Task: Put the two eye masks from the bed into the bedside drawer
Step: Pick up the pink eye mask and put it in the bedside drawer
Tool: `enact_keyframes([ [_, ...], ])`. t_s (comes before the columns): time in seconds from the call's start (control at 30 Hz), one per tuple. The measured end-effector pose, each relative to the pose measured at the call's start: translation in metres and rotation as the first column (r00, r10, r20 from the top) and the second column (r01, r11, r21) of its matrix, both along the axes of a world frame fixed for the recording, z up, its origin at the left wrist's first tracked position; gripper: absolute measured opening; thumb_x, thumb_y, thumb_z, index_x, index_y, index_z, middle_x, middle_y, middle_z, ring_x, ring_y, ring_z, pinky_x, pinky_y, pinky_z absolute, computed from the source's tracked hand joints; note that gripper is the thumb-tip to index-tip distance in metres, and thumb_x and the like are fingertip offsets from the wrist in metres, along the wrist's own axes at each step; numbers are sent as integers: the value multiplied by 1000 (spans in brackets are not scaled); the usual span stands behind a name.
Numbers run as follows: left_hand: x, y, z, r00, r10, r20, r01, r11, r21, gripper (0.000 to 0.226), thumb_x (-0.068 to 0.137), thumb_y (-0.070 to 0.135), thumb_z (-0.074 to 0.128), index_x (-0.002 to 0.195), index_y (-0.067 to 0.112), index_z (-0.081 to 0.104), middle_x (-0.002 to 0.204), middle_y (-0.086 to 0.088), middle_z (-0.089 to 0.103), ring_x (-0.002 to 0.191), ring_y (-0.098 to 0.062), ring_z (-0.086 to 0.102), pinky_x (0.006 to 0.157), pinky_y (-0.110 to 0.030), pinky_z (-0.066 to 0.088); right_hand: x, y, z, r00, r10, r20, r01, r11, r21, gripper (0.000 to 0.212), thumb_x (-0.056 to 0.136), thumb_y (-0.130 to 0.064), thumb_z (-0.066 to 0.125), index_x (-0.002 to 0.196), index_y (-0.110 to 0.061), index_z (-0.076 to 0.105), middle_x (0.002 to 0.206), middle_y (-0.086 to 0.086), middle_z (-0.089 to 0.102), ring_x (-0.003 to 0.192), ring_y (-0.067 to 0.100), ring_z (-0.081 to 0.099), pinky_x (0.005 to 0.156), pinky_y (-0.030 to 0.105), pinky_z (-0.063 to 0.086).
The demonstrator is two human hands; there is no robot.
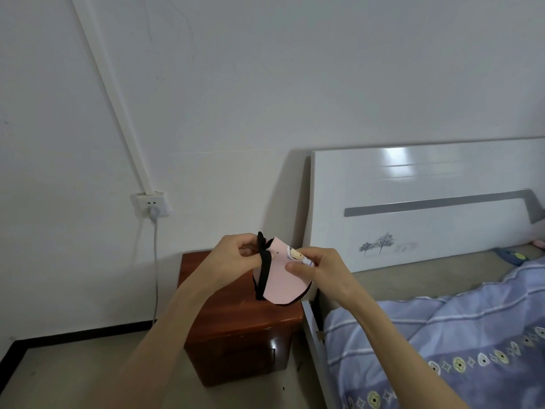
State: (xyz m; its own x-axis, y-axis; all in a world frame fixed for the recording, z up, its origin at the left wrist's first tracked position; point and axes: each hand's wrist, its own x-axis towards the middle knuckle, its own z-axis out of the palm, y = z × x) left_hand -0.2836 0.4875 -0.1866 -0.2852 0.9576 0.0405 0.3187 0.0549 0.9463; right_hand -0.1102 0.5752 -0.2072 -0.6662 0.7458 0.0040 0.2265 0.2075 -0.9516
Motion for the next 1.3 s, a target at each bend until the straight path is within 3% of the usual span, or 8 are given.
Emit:
enact_keyframes([
  [0.2,3,0,-4,1000,6,14,-6,999,35,20,78,23,67,71,42,66,72,31,69,79,12,62,64,0,43,-1,0,4,996,55,67,-56,998,23,11,80,-21,67,83,-30,71,84,1,70,84,21,66,74,36,53],
  [0.4,3,-5,-13,1000,25,-4,-24,994,104,14,81,14,61,79,26,66,86,1,72,84,-7,66,74,-15,51,-9,-1,3,990,69,121,-76,996,56,10,78,-22,68,70,-29,71,68,3,63,65,17,54,60,31,41],
  [0.5,2,-7,-17,1000,25,-10,-23,992,127,17,81,13,60,78,28,67,82,7,71,81,-3,65,75,-14,50,-13,0,1,984,86,158,-98,993,65,11,76,-22,69,78,-11,72,70,15,62,64,19,51,59,32,39],
  [0.73,-4,-11,-27,999,-22,-26,25,994,102,22,85,13,57,78,33,64,77,14,68,76,5,61,70,-6,44,-23,-3,-3,968,115,222,-136,987,84,7,76,-22,70,80,-17,74,65,3,61,57,11,44,54,23,36],
  [0.9,-17,-14,-51,992,123,-22,-121,991,64,24,84,12,56,68,30,61,73,10,62,67,5,55,61,-6,42,-43,-10,-16,948,128,291,-165,981,105,7,77,-25,69,72,-20,70,63,-4,59,55,8,47,51,17,36],
  [1.0,-19,-13,-55,978,211,3,-210,975,75,20,84,19,55,70,32,59,76,11,61,66,9,54,55,-5,43,-42,-11,-22,977,27,214,-23,1000,-20,14,77,-29,69,80,-15,65,77,2,66,75,19,63,65,26,50],
  [1.1,-27,-13,-66,974,218,63,-220,975,41,12,86,30,54,75,36,57,82,13,60,69,11,54,55,-5,44,-39,-9,-34,994,-20,107,56,937,-346,29,78,-20,70,95,3,65,98,20,70,94,35,66,86,43,53],
  [1.3,-34,-18,-126,872,186,453,-109,976,-191,12,82,18,63,80,29,58,78,10,63,70,-5,60,54,-21,49,-52,-10,-90,996,-84,37,89,781,-618,14,85,-8,59,93,-3,69,93,12,71,84,23,66,81,37,53],
])
